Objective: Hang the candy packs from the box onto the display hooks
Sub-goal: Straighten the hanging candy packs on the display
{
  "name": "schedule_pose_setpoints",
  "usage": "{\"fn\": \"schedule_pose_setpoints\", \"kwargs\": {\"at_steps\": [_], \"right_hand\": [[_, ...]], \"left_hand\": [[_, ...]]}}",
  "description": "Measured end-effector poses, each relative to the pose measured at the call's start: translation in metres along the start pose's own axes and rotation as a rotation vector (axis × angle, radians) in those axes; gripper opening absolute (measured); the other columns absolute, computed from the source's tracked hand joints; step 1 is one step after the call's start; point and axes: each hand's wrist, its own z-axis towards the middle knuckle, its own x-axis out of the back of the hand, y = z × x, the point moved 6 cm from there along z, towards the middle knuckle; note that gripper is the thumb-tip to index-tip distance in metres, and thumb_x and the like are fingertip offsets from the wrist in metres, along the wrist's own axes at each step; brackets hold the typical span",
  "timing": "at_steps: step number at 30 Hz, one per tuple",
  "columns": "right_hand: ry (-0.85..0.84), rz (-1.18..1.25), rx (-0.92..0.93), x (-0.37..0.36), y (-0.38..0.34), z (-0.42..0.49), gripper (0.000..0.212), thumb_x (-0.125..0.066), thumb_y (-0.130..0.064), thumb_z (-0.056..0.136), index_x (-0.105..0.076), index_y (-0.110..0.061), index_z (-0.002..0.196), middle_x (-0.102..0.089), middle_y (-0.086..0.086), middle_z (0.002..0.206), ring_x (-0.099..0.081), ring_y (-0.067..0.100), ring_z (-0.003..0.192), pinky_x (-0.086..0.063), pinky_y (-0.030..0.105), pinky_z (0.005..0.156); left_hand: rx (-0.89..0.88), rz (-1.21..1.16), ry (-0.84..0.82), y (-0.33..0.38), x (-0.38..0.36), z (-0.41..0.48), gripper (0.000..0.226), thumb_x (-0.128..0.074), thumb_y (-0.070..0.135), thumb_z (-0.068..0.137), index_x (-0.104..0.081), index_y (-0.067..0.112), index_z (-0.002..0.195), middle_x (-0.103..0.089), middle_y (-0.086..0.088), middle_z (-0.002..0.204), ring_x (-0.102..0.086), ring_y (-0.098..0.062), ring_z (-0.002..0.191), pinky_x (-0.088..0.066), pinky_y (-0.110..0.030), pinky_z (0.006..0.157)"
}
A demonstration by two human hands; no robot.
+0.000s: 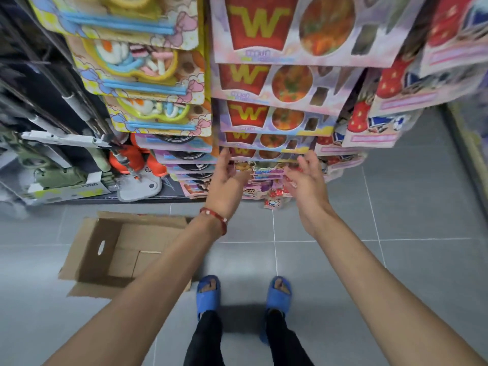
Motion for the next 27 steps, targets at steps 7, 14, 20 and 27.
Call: {"fn": "schedule_pose_setpoints", "kwargs": {"at_steps": [7,14,20,27], "right_hand": [[-0.185,0.122,-0.105,-0.006,-0.023,0.003,0.085,-0.053,0.011,0.098,-0.015,-0.034,0.160,-0.024,0.000,0.167,-0.057,0.019,0.124,-0.049,0.035,0.104],[-0.159,0.120,-0.096,0.003,-0.020,0.007,0.096,-0.049,0.015,0.096,0.002,-0.032,0.163,-0.016,-0.001,0.170,-0.049,0.023,0.141,-0.048,0.037,0.109],[-0.138,0.083,-0.077,0.003,-0.012,0.010,0.102,-0.050,0.018,0.093,0.002,-0.036,0.163,-0.017,-0.007,0.170,-0.046,0.017,0.143,-0.050,0.026,0.093],[-0.071,0.070,-0.064,0.004,-0.012,0.012,0.097,-0.050,0.018,0.092,-0.005,-0.032,0.163,-0.014,-0.009,0.170,-0.045,0.014,0.143,-0.041,0.047,0.117]], "left_hand": [[0.005,-0.016,0.153,0.012,-0.017,0.021,0.053,-0.051,0.001,0.095,-0.035,0.029,0.137,-0.062,0.003,0.109,-0.058,-0.026,0.090,-0.052,-0.044,0.076],[-0.010,-0.023,0.205,0.009,-0.020,0.020,0.069,-0.046,-0.003,0.093,-0.024,0.021,0.154,-0.058,-0.003,0.131,-0.062,-0.030,0.097,-0.057,-0.040,0.083],[-0.001,-0.047,0.201,0.004,-0.026,0.026,0.072,-0.043,-0.004,0.097,-0.019,0.025,0.159,-0.059,0.008,0.120,-0.052,-0.019,0.075,-0.051,-0.028,0.065],[0.052,-0.093,0.186,0.001,-0.032,0.030,0.061,-0.042,-0.006,0.099,-0.032,0.023,0.153,-0.048,-0.010,0.150,-0.056,-0.020,0.110,-0.045,-0.051,0.106]]}}
